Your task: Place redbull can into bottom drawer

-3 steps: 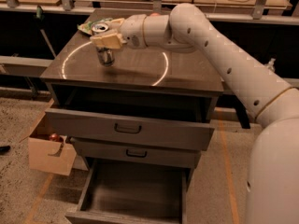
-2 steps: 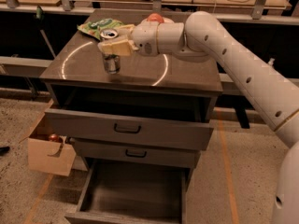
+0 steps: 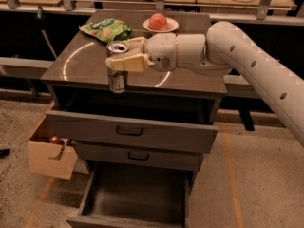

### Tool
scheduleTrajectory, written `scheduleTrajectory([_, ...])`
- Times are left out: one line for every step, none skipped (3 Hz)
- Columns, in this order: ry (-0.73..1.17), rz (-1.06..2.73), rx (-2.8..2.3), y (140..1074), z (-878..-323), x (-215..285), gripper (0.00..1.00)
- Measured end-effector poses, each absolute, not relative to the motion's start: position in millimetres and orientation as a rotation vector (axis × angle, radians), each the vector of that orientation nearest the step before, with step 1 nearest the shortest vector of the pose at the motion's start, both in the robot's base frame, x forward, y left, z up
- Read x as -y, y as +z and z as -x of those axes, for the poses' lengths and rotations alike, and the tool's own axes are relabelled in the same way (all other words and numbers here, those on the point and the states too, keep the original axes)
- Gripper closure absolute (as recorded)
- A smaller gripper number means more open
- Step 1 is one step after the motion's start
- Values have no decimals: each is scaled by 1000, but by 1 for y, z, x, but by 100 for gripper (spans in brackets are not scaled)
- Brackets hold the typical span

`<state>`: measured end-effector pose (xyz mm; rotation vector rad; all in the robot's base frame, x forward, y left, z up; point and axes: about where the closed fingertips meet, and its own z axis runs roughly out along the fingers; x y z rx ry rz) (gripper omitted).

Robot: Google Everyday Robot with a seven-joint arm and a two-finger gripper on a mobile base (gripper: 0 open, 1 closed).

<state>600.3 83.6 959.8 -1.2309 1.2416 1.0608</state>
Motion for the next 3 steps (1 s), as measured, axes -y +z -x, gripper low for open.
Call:
scheduleTrajectory([1040,1257,-1394,954,-559,-73,100])
scheduleTrajectory([930,1244,-1540,923,-531,-68,100])
scheduleTrajectory([836,1200,-1636,871,-512,-62,100])
